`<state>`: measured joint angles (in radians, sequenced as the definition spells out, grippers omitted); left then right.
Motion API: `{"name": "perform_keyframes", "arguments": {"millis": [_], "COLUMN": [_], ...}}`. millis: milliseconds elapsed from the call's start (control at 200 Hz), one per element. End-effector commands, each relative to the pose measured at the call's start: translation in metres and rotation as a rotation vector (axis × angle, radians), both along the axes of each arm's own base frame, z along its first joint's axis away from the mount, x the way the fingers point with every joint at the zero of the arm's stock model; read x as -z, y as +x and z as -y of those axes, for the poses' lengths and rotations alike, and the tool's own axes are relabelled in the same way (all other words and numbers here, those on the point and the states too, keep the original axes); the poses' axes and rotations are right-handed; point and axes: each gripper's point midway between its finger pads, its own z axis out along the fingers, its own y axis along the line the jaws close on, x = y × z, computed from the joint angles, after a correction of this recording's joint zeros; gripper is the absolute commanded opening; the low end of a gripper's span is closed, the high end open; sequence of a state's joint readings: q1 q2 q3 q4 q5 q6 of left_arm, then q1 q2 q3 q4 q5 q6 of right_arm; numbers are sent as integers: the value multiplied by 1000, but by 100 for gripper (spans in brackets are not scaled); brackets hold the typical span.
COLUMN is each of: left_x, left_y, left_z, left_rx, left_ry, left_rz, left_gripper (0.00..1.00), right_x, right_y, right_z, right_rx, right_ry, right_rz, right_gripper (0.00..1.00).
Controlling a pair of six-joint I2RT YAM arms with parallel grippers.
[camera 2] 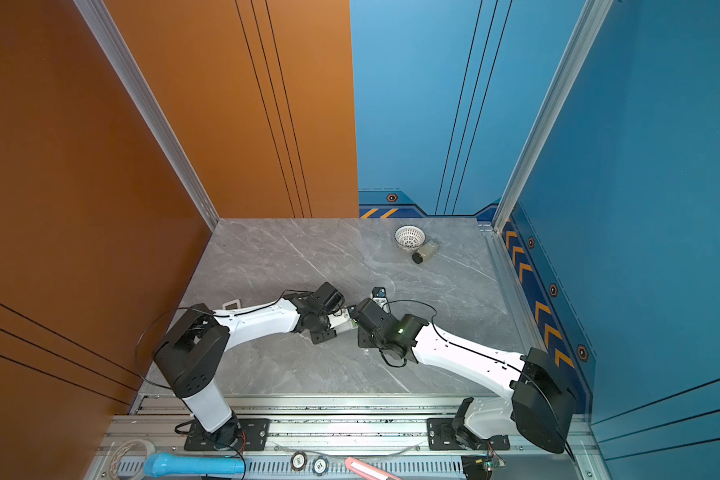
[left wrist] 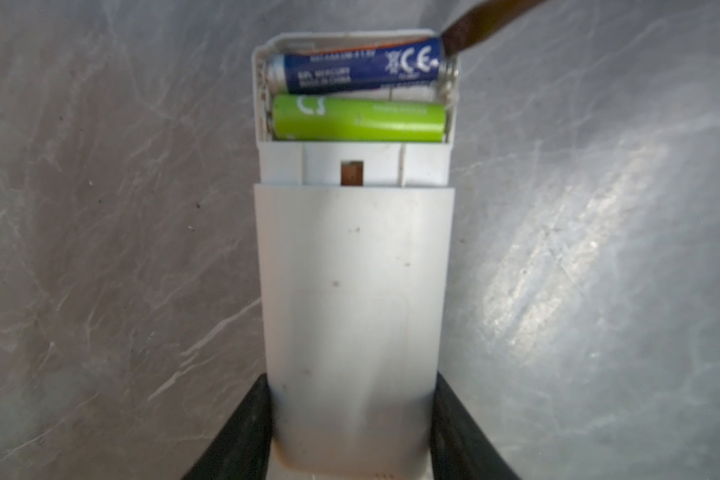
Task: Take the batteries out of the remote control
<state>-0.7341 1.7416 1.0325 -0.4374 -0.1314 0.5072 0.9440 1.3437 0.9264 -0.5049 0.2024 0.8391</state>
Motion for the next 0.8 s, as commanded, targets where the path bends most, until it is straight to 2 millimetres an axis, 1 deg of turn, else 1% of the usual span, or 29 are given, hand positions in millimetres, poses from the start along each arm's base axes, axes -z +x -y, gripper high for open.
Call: {"name": "perform_keyframes", "arguments": {"millis": [0,120,375,516,791], "left_x": [9,9,8,8,5], "left_y": [-6,-7,-7,-13,-27], "left_z": [-6,-6,-2,2,14], "left_rx": [11,10,15,38,103], "left_ry": [41,41,23,5,-68], "left_rz": [-16,-20,-25,-45,-101], "left_gripper": [0,0,0,0,0], "right_x": [-5,-7,0,-1,9], "right_y": [3,4,2,4,5], "right_z": [-5,-8,-13,-25,-35], "right_rx": [15,13,5,-13,-48], "right_ry": [28,40,68,143,301], "right_rz": [2,2,-13,-12,-30], "right_gripper": [0,0,0,0,0]}}
